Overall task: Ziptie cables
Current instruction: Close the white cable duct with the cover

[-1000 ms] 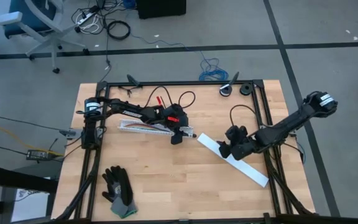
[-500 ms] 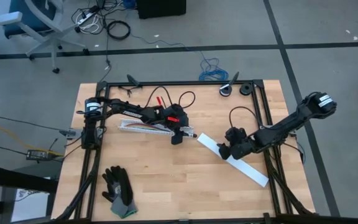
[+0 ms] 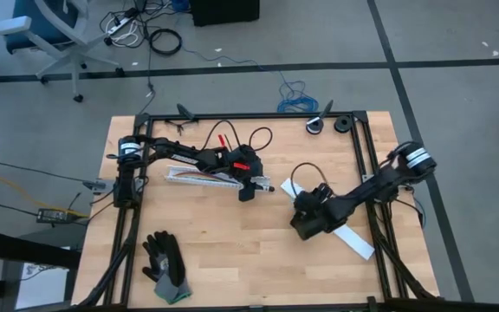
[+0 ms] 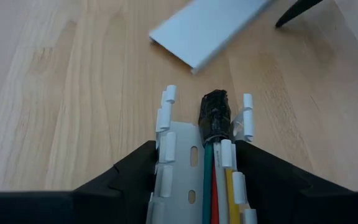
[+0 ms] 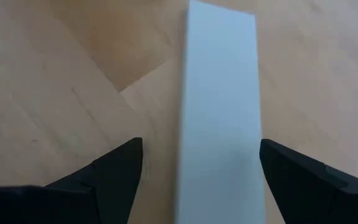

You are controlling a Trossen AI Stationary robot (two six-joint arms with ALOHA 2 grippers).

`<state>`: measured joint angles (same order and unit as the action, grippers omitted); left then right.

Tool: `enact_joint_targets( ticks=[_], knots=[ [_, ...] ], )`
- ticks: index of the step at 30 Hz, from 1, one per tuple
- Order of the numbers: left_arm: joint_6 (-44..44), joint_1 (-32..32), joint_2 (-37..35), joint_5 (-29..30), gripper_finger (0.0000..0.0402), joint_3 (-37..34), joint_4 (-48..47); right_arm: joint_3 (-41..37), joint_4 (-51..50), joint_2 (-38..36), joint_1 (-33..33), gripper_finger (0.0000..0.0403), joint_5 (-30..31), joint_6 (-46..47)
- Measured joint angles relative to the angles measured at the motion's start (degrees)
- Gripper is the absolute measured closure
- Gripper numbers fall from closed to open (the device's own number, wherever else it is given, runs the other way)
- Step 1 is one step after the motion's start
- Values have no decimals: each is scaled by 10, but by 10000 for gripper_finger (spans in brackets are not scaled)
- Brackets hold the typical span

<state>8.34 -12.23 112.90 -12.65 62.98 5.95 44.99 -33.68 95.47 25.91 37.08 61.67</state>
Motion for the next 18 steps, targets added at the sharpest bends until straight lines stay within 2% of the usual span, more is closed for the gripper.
enact_joint_targets(
  ticks=[3, 11, 18],
  knots=[
    [0, 0, 0, 0, 183, 0, -1, 22, -26, 21, 8, 94, 27, 14],
    [0, 0, 0, 0, 183, 0, -1, 22, -66, 17, 24, 94, 72, 17],
    [0, 0, 0, 0, 183, 0, -1, 22, -120, 9, 40, 94, 81, 74]
  ],
)
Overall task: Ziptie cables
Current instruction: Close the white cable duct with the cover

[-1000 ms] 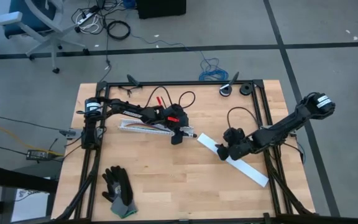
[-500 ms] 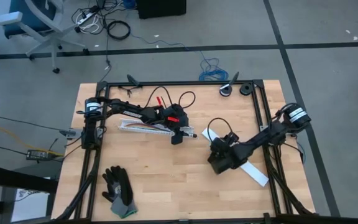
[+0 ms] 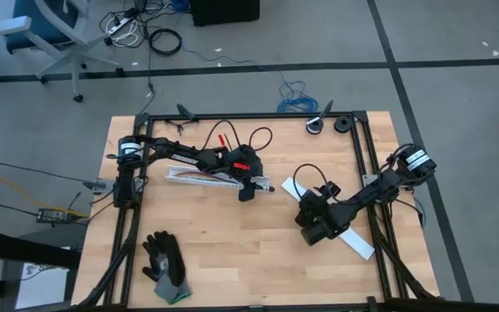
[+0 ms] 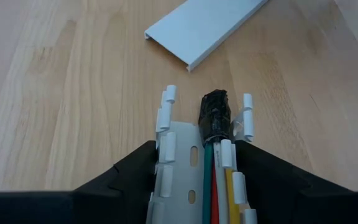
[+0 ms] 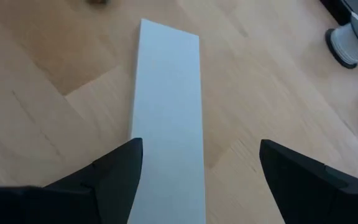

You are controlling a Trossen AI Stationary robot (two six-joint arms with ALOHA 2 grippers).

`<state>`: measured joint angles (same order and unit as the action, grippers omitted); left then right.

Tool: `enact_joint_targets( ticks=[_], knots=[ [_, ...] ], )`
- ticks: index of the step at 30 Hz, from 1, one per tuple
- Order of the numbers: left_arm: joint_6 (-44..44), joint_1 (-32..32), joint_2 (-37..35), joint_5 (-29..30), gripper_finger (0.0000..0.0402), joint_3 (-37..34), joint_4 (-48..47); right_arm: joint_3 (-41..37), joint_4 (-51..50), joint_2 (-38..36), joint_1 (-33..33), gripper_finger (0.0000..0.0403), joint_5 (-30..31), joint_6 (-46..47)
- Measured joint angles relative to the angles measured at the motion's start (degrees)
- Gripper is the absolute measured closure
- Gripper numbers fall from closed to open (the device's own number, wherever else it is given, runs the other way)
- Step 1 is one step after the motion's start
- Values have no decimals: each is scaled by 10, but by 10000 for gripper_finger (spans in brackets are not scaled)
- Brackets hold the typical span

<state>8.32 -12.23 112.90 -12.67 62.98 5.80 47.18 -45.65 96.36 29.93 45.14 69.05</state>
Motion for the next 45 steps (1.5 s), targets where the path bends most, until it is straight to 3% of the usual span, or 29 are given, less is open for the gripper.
enact_joint_targets(
  ticks=[8, 19, 27, 38, 45],
  knots=[
    [-1, 0, 0, 0, 183, 0, 7, 0, -3, 0, 0, 94, 0, -12],
    [-15, 0, 0, 1, 183, 0, 13, 0, -58, -23, 28, 91, 47, 127],
    [-33, 0, 0, 2, 183, 0, 15, -18, -111, -30, 79, 62, 44, 226],
    [-60, 0, 0, 5, 183, 0, 16, -92, -42, -69, 106, 42, 48, 271],
    [-60, 0, 0, 10, 183, 0, 16, -121, 47, -70, 113, 26, 85, 211]
  ],
)
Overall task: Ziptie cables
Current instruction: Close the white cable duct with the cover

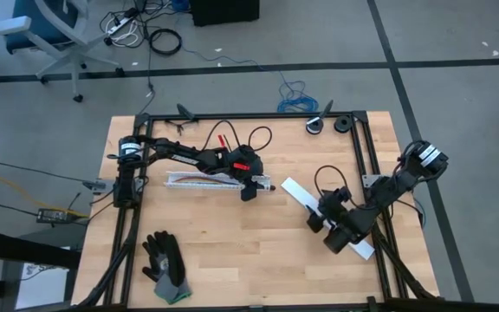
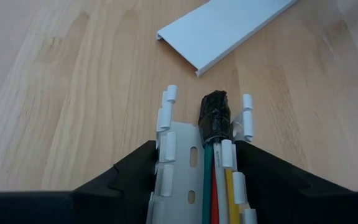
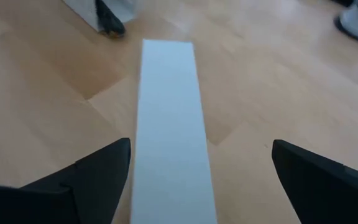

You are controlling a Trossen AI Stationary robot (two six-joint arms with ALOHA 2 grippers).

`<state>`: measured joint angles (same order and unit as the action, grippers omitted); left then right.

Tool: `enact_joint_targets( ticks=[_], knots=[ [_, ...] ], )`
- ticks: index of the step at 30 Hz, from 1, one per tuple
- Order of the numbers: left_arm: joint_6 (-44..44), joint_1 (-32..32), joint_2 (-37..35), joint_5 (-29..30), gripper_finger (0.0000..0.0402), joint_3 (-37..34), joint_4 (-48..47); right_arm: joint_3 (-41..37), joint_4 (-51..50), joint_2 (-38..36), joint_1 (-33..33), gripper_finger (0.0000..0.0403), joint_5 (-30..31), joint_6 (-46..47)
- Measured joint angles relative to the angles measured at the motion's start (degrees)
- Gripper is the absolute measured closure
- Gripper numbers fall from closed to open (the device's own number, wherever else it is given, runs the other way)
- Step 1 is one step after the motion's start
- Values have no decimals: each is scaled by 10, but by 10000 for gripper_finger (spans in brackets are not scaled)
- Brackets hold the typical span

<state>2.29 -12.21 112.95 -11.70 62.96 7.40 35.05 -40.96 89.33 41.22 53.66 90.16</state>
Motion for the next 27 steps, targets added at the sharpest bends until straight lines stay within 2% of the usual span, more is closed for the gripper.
enact_joint_targets(
  ticks=[5, 10, 14, 19, 27],
  knots=[
    [3, 0, 0, 0, 183, 0, 0, -24, 79, -5, -8, 23, 14, -87],
    [5, 0, 0, 0, 183, 0, 0, -69, 203, -5, -32, 27, -11, -153],
    [5, 0, 0, 0, 183, 0, 0, -85, 246, -5, -56, 27, -12, -180],
    [15, 0, 0, 0, 183, 0, 0, -108, 339, -7, -88, 28, -52, -243],
    [21, 0, 0, -6, 183, 0, 0, -146, 406, -8, -112, 35, -67, -262]
  ],
)
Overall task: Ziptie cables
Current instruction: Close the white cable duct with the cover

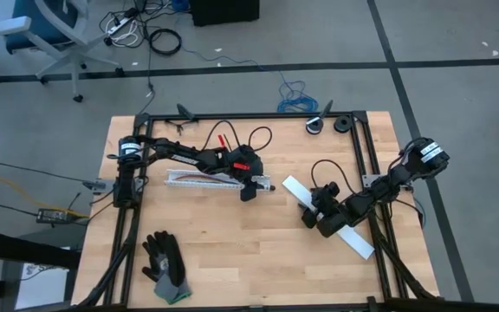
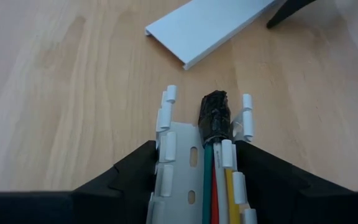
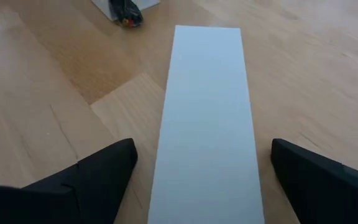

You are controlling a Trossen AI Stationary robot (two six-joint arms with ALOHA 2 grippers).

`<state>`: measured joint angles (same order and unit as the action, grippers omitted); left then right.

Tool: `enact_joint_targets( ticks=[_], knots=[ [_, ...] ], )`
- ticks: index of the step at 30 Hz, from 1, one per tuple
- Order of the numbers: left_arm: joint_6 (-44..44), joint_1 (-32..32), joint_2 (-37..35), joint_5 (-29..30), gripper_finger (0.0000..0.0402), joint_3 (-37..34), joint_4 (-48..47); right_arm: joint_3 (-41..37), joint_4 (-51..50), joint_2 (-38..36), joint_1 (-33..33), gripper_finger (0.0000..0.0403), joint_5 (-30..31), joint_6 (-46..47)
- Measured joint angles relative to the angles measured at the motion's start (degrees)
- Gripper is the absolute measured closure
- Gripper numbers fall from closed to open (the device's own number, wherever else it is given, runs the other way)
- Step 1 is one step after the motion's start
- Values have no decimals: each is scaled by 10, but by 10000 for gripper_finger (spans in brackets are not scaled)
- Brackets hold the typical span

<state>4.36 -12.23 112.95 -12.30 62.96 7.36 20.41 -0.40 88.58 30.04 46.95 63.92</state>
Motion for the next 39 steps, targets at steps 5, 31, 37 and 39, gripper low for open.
enact_joint_targets(
  ticks=[5, 31, 37, 39],
  knots=[
    [26, 0, 0, -30, 183, 0, -8, -3, 15, 1, -1, 57, -4, -22],
    [136, -5, -2, -84, 183, 1, -45, -5, 164, 4, -42, 109, -39, -180],
    [136, -5, -1, -87, 183, 1, -45, -5, 194, 4, -45, 109, -46, -203],
    [136, -5, -1, -90, 183, 1, -45, -4, 209, 4, -47, 110, -47, -213]
  ],
)
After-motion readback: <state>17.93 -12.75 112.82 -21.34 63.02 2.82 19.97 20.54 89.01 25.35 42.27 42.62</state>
